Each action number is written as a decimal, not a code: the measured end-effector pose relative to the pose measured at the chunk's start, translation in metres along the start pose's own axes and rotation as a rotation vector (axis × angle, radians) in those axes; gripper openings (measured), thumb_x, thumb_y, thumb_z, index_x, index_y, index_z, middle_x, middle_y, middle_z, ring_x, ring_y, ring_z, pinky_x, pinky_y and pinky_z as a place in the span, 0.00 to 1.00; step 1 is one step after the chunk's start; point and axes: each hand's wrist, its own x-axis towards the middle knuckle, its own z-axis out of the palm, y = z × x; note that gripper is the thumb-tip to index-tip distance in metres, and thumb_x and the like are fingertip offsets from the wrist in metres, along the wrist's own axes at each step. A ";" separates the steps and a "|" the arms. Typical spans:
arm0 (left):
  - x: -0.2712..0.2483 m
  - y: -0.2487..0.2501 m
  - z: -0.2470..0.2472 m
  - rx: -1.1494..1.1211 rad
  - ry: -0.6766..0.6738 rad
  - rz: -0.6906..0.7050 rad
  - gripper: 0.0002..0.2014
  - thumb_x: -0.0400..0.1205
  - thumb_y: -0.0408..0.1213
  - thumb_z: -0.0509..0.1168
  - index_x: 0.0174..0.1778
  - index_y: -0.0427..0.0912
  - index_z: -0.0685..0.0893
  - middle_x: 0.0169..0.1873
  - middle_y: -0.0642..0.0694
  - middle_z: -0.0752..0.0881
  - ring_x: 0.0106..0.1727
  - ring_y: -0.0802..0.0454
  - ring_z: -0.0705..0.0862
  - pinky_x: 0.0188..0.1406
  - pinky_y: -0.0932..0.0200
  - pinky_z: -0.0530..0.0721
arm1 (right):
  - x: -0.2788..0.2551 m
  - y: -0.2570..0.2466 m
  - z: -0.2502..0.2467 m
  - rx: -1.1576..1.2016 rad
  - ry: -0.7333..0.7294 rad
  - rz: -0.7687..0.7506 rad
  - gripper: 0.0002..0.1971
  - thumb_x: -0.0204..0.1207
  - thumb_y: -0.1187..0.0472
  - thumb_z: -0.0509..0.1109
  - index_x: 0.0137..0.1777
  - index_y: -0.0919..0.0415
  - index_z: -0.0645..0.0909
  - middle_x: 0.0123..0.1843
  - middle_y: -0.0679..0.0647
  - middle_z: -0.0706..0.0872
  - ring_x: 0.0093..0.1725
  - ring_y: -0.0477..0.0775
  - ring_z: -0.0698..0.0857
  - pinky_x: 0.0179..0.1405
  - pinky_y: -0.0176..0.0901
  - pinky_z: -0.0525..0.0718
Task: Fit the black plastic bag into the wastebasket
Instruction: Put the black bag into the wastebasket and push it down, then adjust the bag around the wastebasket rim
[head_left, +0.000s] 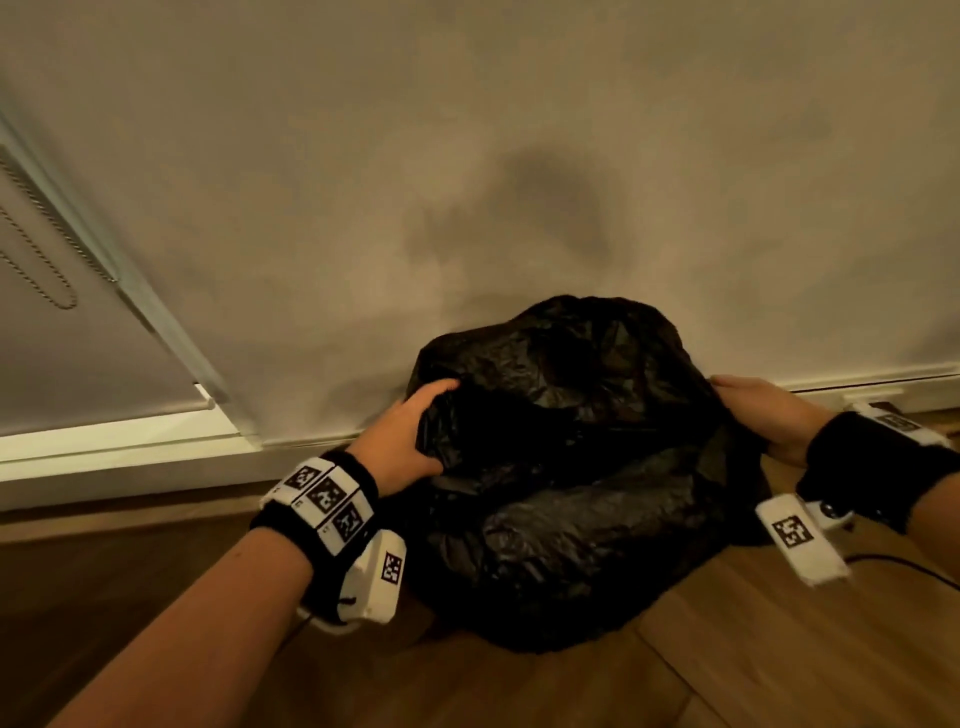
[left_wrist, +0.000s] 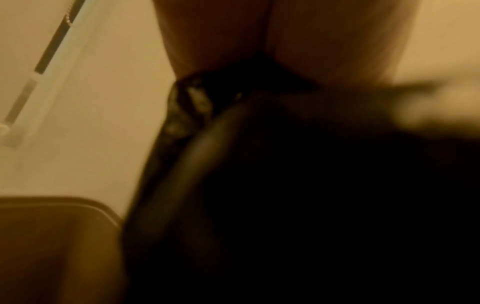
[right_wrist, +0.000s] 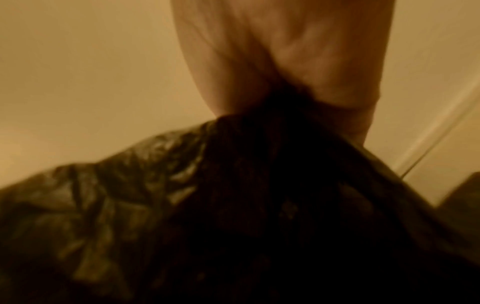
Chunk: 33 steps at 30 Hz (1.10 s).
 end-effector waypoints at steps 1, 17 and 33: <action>0.000 0.000 -0.001 -0.075 0.010 0.020 0.42 0.69 0.31 0.77 0.70 0.69 0.64 0.72 0.48 0.73 0.71 0.48 0.76 0.69 0.45 0.79 | -0.002 -0.004 0.002 0.009 0.000 -0.035 0.11 0.84 0.62 0.60 0.58 0.62 0.83 0.56 0.61 0.88 0.50 0.59 0.88 0.41 0.45 0.85; 0.026 0.070 0.024 -0.568 -0.052 -0.218 0.75 0.46 0.68 0.79 0.80 0.60 0.34 0.69 0.53 0.74 0.71 0.49 0.76 0.72 0.45 0.76 | -0.060 -0.040 0.120 -0.271 -0.623 -0.316 0.25 0.80 0.68 0.62 0.75 0.49 0.70 0.70 0.44 0.80 0.68 0.42 0.79 0.66 0.30 0.75; 0.015 0.055 -0.037 -0.707 -0.109 0.003 0.14 0.81 0.25 0.62 0.57 0.46 0.83 0.45 0.50 0.91 0.44 0.56 0.89 0.46 0.63 0.88 | -0.024 -0.074 0.004 -0.756 -0.203 -0.528 0.70 0.44 0.30 0.82 0.82 0.35 0.40 0.86 0.43 0.51 0.85 0.46 0.49 0.83 0.62 0.45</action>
